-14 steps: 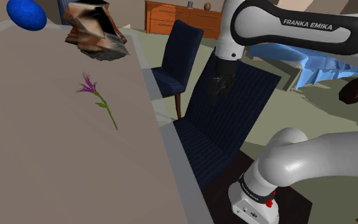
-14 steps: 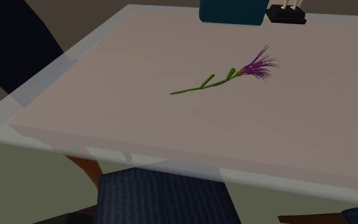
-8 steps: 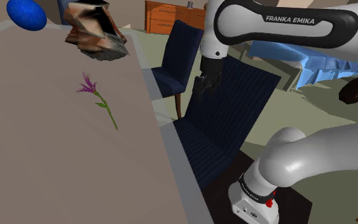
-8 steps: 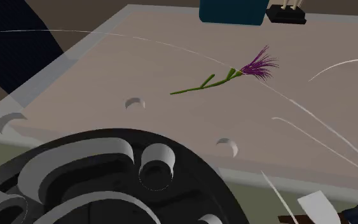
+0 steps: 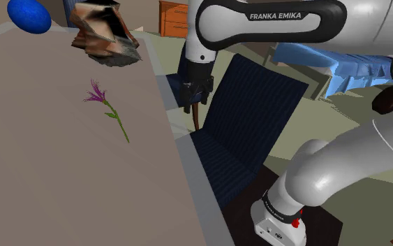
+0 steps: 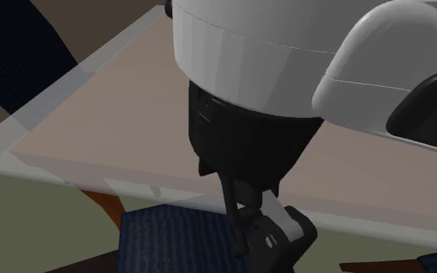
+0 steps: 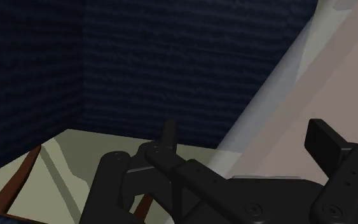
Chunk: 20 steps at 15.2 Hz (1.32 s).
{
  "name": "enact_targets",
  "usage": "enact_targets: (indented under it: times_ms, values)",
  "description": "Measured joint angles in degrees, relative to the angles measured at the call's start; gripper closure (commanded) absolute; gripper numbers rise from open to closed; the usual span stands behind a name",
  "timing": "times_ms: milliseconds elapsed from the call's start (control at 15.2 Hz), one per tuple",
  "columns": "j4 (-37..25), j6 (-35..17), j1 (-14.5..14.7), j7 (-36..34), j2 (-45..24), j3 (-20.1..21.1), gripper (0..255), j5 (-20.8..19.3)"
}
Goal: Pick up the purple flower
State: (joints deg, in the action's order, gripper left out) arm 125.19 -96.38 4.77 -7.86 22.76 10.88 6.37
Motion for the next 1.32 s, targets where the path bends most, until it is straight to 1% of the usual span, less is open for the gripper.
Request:
enact_targets:
  times_ms: [198, 396, 792, 990, 1188, 1320]
  values:
    - [-4.98, -1.85, 0.55, -2.26, -6.12, 2.23, 0, -0.94]
    - [-10.38, -2.34, 1.39, -4.95, -11.41, 4.44, 0, -2.25]
    - [-23.74, -2.17, 3.69, -10.58, -24.09, 8.20, 0, -6.96]
    - [-31.23, -1.22, 5.43, -13.02, -30.66, 9.40, 0, -10.01]
    - [-40.61, 0.88, 8.14, -15.57, -38.18, 10.29, 0, -13.49]
    - [-48.51, 3.20, 10.60, -17.05, -44.01, 10.55, 0, -16.05]
